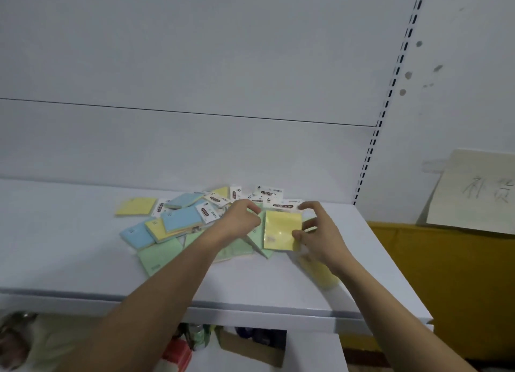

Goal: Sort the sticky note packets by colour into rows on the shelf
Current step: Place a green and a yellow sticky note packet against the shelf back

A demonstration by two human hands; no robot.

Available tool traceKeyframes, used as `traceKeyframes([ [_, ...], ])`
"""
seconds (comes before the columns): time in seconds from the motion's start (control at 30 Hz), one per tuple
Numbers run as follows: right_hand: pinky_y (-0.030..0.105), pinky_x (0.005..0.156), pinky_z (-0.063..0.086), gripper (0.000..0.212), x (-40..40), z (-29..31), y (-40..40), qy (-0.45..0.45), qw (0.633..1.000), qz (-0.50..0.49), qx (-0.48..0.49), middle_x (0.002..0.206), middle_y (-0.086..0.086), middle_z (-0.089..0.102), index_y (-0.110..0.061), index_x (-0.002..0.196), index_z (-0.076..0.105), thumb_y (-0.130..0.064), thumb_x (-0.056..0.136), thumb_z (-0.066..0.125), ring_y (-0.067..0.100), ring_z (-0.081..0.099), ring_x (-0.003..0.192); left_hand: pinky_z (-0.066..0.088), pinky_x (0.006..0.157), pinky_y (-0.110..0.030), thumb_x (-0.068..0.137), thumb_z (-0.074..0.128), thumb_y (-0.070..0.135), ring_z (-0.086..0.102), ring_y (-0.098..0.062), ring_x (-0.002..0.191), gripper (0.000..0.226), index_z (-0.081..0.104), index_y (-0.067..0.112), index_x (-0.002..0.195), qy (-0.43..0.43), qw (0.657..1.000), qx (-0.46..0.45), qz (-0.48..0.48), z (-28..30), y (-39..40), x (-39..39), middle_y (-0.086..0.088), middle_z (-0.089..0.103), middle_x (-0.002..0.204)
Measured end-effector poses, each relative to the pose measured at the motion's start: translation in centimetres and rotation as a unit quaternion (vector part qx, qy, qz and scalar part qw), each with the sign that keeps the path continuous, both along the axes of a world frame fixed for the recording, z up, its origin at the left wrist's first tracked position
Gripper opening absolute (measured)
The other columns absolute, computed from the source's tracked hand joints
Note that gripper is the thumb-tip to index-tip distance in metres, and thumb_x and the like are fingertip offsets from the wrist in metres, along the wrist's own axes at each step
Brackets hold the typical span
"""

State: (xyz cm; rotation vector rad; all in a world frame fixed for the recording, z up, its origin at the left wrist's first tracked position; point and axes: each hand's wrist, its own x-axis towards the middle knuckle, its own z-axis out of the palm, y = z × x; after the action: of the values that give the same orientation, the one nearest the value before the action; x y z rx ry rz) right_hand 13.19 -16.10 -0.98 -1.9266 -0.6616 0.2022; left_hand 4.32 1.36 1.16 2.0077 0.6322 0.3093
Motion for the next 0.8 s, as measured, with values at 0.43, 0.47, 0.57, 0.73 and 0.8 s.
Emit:
traceKeyframes([
  [0.43,0.033,0.068,0.055,0.024,-4.4,0.2,2.6,0.254,0.939,0.143,0.184,0.094,0.013,0.069,-0.011,0.112,0.061,-0.004,0.089,0.062,0.023,0.065,0.08,0.061,0.066,-0.038,0.087,0.062,0.008,0.069,-0.012,0.065,0.021,0.068,0.023,0.1,-0.191,0.934,-0.193,0.232,0.4,1.2,-14.8,0.003,0.073,0.078],
  [0.47,0.03,0.063,0.055,0.022,-5.4,0.4,3.3,0.255,0.936,0.158,0.181,0.09,0.011,0.071,-0.012,0.11,0.061,-0.003,0.09,0.061,0.02,0.067,0.075,0.06,0.066,-0.036,0.087,0.064,0.01,0.071,-0.017,0.071,0.019,0.069,0.024,0.099,-0.201,0.929,-0.192,0.245,0.4,1.7,-16.2,0.0,0.073,0.083],
  [0.57,0.029,0.057,0.055,0.02,-8.2,1.1,5.8,0.241,0.934,0.199,0.172,0.083,0.009,0.071,-0.014,0.108,0.061,-0.004,0.09,0.06,0.018,0.069,0.069,0.06,0.064,-0.033,0.087,0.065,0.013,0.073,-0.022,0.076,0.018,0.069,0.022,0.102,-0.231,0.914,-0.205,0.264,0.5,3.9,-20.5,-0.003,0.076,0.086],
  [0.73,0.026,0.055,0.053,0.02,-13.6,2.6,11.6,0.211,0.937,0.226,0.163,0.073,0.002,0.07,-0.015,0.106,0.062,-0.006,0.088,0.063,0.017,0.066,0.066,0.06,0.065,-0.036,0.088,0.065,0.01,0.074,-0.027,0.081,0.02,0.067,0.017,0.107,-0.255,0.907,-0.216,0.256,0.7,8.9,-28.3,-0.009,0.076,0.09],
  [0.8,0.029,0.057,0.055,0.02,-16.2,3.0,14.6,0.197,0.939,0.233,0.157,0.074,0.002,0.072,-0.016,0.104,0.063,-0.006,0.088,0.062,0.016,0.067,0.062,0.06,0.068,-0.039,0.087,0.066,0.009,0.073,-0.028,0.085,0.021,0.067,0.016,0.107,-0.262,0.907,-0.212,0.253,1.0,11.7,-31.6,-0.01,0.076,0.093],
])
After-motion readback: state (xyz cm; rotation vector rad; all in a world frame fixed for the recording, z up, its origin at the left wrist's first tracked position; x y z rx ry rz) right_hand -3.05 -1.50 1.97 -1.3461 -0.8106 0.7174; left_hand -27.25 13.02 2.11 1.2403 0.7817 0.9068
